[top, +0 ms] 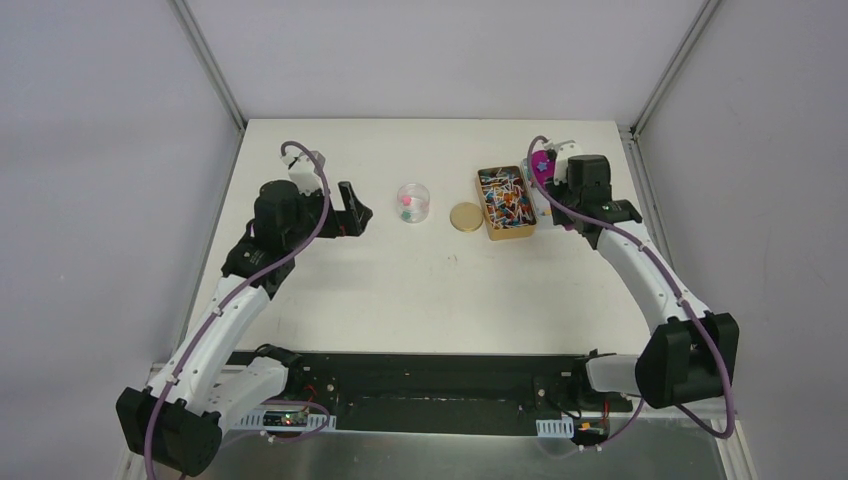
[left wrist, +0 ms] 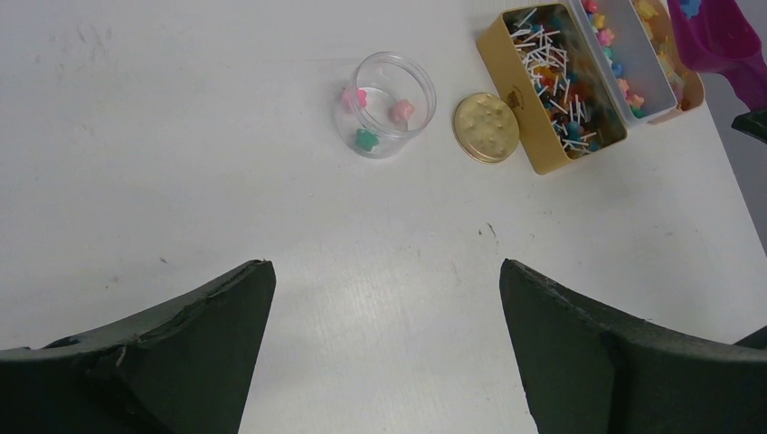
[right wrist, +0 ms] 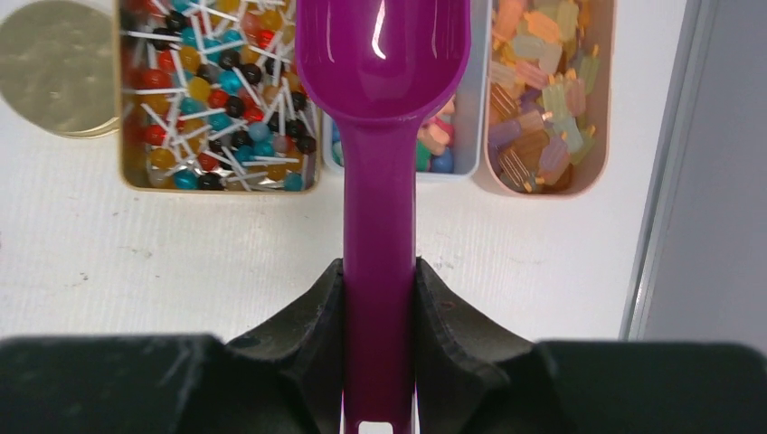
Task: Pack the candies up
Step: Scoop the fake candies from the storage box, then place the fake candies in the packing bottle, then adjust the spatula.
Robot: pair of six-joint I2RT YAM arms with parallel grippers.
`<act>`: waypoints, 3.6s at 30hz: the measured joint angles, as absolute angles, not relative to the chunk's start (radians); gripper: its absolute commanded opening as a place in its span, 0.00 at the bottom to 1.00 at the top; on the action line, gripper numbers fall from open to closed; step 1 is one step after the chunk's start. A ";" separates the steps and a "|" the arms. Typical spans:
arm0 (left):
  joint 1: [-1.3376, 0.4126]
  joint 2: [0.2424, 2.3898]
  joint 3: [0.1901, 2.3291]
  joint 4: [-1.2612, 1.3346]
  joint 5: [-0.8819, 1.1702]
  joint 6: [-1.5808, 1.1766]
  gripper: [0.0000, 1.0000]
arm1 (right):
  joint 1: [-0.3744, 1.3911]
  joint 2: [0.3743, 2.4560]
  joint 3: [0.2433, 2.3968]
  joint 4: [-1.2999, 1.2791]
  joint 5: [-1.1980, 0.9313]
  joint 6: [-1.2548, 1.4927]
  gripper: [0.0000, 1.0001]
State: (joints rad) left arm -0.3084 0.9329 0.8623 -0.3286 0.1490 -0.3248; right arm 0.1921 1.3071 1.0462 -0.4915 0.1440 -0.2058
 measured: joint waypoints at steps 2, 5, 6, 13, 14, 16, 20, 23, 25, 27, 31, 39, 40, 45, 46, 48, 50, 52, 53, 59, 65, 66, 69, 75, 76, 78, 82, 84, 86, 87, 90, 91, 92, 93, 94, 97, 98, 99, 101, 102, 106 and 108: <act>-0.309 0.924 0.863 -0.331 0.138 -0.325 0.99 | 0.224 1.307 1.068 -0.504 0.150 -0.223 0.00; -0.309 0.908 0.863 -0.341 0.120 -0.325 0.99 | 0.283 1.307 1.109 -0.532 0.164 -0.252 0.00; -0.309 0.900 0.862 -0.349 0.105 -0.325 0.99 | 0.300 1.308 1.122 -0.542 0.170 -0.260 0.00; -0.309 0.821 0.863 -0.395 -0.080 -0.324 0.99 | 0.490 1.357 1.279 -0.622 0.272 -0.327 0.00; -0.309 0.812 0.865 -0.402 -0.111 -0.325 0.99 | 0.522 1.374 1.304 -0.635 0.292 -0.339 0.00; -0.309 0.803 0.871 -0.414 -0.169 -0.325 0.99 | 0.580 1.417 1.350 -0.658 0.334 -0.363 0.00; -0.309 0.801 0.873 -0.435 -0.237 -0.325 0.99 | 0.657 1.489 1.399 -0.690 0.396 -0.403 0.00; -0.309 0.796 0.873 -0.447 -0.265 -0.326 0.99 | 0.702 1.540 1.434 -0.717 0.431 -0.431 0.00; -0.309 0.790 0.873 -0.448 -0.281 -0.326 0.99 | 0.730 1.568 1.452 -0.723 0.456 -0.453 0.00; -0.309 0.785 0.873 -0.448 -0.290 -0.326 0.99 | 0.754 1.593 1.470 -0.730 0.480 -0.475 0.00; -0.309 0.779 0.873 -0.449 -0.311 -0.326 0.99 | 0.799 1.654 1.528 -0.756 0.523 -0.508 0.00; -0.309 0.767 0.873 -0.450 -0.342 -0.330 0.99 | 0.861 1.764 1.623 -0.790 0.598 -0.554 0.00; -0.309 0.765 0.873 -0.451 -0.343 -0.330 0.99 | 0.869 1.779 1.633 -0.795 0.611 -0.561 0.00; -0.309 0.761 0.873 -0.459 -0.344 -0.330 0.99 | 0.918 1.861 1.682 -0.817 0.675 -0.593 0.00; -0.309 0.760 0.873 -0.462 -0.346 -0.330 0.99 | 0.928 1.876 1.687 -0.820 0.687 -0.598 0.00; -0.309 0.758 0.873 -0.465 -0.352 -0.330 0.99 | 0.944 1.901 1.696 -0.830 0.707 -0.607 0.00; -0.315 0.758 0.873 -0.465 -0.362 -0.330 0.99 | 0.958 1.926 1.707 -0.840 0.725 -0.614 0.00; -0.316 0.757 0.873 -0.466 -0.364 -0.330 0.99 | 0.969 1.946 1.720 -0.846 0.741 -0.622 0.00; -0.316 0.757 0.873 -0.466 -0.366 -0.330 0.99 | 0.974 1.958 1.731 -0.852 0.752 -0.627 0.00; -0.322 0.753 0.873 -0.466 -0.371 -0.331 0.99 | 0.982 1.980 1.763 -0.877 0.787 -0.633 0.00; -0.322 0.751 0.875 -0.478 -0.401 -0.348 0.99 | 0.982 1.980 1.774 -0.896 0.804 -0.630 0.00; -0.322 0.751 0.875 -0.480 -0.404 -0.350 0.99 | 0.982 1.980 1.774 -0.899 0.804 -0.628 0.00; -0.322 0.751 0.875 -0.482 -0.409 -0.352 0.95 | 0.978 1.976 1.774 -0.922 0.783 -0.593 0.00; -0.322 0.755 0.875 -0.479 -0.364 -0.362 0.91 | 0.959 1.908 1.758 -0.946 0.680 -0.514 0.00; -0.322 0.757 0.875 -0.478 -0.355 -0.368 0.91 | 0.954 1.881 1.749 -0.948 0.655 -0.496 0.00; -0.322 0.765 0.875 -0.476 -0.322 -0.383 0.90 | 0.944 1.822 1.725 -0.945 0.604 -0.463 0.00; -0.322 0.791 0.879 -0.470 -0.246 -0.411 0.90 | 0.927 1.694 1.671 -0.939 0.505 -0.394 0.00; -0.322 0.809 0.887 -0.461 -0.195 -0.424 0.88 | 0.923 1.643 1.639 -0.925 0.455 -0.368 0.00; -0.322 0.831 0.892 -0.436 -0.121 -0.443 0.86 | 0.921 1.595 1.602 -0.913 0.390 -0.341 0.00; -0.322 0.842 0.892 -0.418 -0.085 -0.459 0.85 | 0.921 1.575 1.584 -0.904 0.360 -0.328 0.00; -0.322 0.872 0.892 -0.358 0.037 -0.492 0.82 | 0.921 1.522 1.533 -0.875 0.263 -0.289 0.00; -0.322 0.883 0.892 -0.330 0.068 -0.509 0.81 | 0.921 1.507 1.521 -0.865 0.235 -0.278 0.00; -0.322 0.893 0.892 -0.308 0.110 -0.518 0.81 | 0.921 1.493 1.508 -0.852 0.206 -0.267 0.00; -0.322 0.905 0.892 -0.282 0.135 -0.531 0.80 | 0.921 1.478 1.497 -0.841 0.178 -0.257 0.00; -0.322 0.914 0.892 -0.265 0.159 -0.537 0.80 | 0.921 1.464 1.487 -0.831 0.156 -0.250 0.00; -0.322 0.970 0.892 -0.205 0.231 -0.559 0.76 | 0.921 1.418 1.457 -0.794 0.082 -0.228 0.00; -0.322 0.991 0.892 -0.191 0.252 -0.565 0.74 | 0.921 1.402 1.449 -0.783 0.058 -0.223 0.00; -0.322 1.016 0.892 -0.179 0.273 -0.570 0.72 | 0.921 1.386 1.440 -0.772 0.035 -0.216 0.00; -0.322 1.063 0.892 -0.163 0.314 -0.577 0.68 | 0.921 1.357 1.422 -0.748 -0.002 -0.207 0.00; -0.322 1.088 0.892 -0.158 0.334 -0.583 0.67 | 0.921 1.345 1.414 -0.738 -0.015 -0.203 0.00; -0.322 1.164 0.892 -0.148 0.413 -0.593 0.62 | 0.921 1.299 1.373 -0.697 -0.039 -0.179 0.00; -0.322 1.190 0.892 -0.146 0.448 -0.595 0.61 | 0.920 1.276 1.350 -0.662 -0.039 -0.160 0.00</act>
